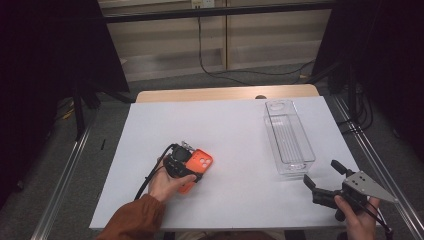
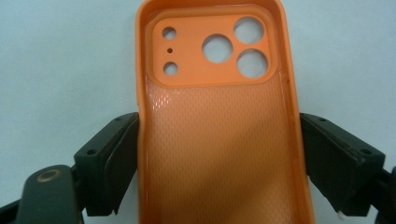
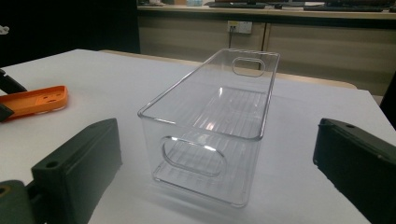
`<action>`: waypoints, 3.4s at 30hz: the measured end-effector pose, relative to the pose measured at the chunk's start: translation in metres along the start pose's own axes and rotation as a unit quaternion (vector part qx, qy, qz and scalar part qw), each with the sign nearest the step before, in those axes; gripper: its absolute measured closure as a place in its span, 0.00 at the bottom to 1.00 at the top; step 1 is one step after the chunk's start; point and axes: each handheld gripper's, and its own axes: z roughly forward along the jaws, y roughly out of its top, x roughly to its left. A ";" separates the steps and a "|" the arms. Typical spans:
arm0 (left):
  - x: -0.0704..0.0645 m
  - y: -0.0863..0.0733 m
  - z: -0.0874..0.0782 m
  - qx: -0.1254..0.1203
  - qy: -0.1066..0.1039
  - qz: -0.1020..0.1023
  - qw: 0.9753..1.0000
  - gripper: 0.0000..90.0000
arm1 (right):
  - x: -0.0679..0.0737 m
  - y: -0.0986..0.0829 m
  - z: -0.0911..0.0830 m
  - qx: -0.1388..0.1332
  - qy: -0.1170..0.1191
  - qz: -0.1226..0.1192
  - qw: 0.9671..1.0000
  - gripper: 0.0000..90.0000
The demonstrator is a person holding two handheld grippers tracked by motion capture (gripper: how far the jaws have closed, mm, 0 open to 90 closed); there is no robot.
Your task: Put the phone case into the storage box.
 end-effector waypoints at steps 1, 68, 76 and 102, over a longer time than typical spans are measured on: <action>0.001 0.000 -0.001 0.001 -0.001 -0.001 1.000 0.18 | 0.000 0.000 0.000 0.001 -0.001 0.000 1.000 0.00; -0.024 -0.016 -0.051 -0.283 0.040 0.009 0.958 0.18 | 0.004 0.001 0.004 0.000 0.011 0.010 1.000 0.01; -0.034 -0.017 -0.050 -0.287 0.031 0.023 0.957 0.18 | 0.010 0.001 0.012 0.006 0.032 -0.001 0.999 0.01; -0.068 0.004 -0.035 -0.287 0.000 0.070 0.955 0.18 | 0.026 0.016 0.047 0.011 0.096 -0.037 0.995 0.01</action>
